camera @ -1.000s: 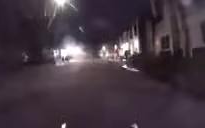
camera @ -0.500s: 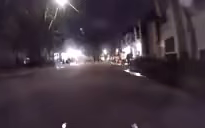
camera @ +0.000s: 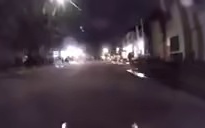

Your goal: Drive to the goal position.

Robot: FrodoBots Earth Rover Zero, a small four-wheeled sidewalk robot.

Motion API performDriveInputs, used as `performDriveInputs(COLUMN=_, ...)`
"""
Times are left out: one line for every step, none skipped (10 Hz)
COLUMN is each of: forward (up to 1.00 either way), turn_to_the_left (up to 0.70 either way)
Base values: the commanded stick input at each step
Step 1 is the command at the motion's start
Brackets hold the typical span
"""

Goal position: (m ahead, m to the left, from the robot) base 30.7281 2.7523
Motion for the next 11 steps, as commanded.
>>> performDriveInputs(forward=1.00, turn_to_the_left=0.00)
performDriveInputs(forward=1.00, turn_to_the_left=0.00)
performDriveInputs(forward=1.00, turn_to_the_left=-0.02)
performDriveInputs(forward=1.00, turn_to_the_left=-0.22)
performDriveInputs(forward=1.00, turn_to_the_left=-0.40)
performDriveInputs(forward=1.00, turn_to_the_left=-0.40)
performDriveInputs(forward=1.00, turn_to_the_left=-0.21)
performDriveInputs(forward=1.00, turn_to_the_left=0.00)
performDriveInputs(forward=1.00, turn_to_the_left=0.00)
performDriveInputs(forward=1.00, turn_to_the_left=0.00)
performDriveInputs(forward=1.00, turn_to_the_left=0.00)
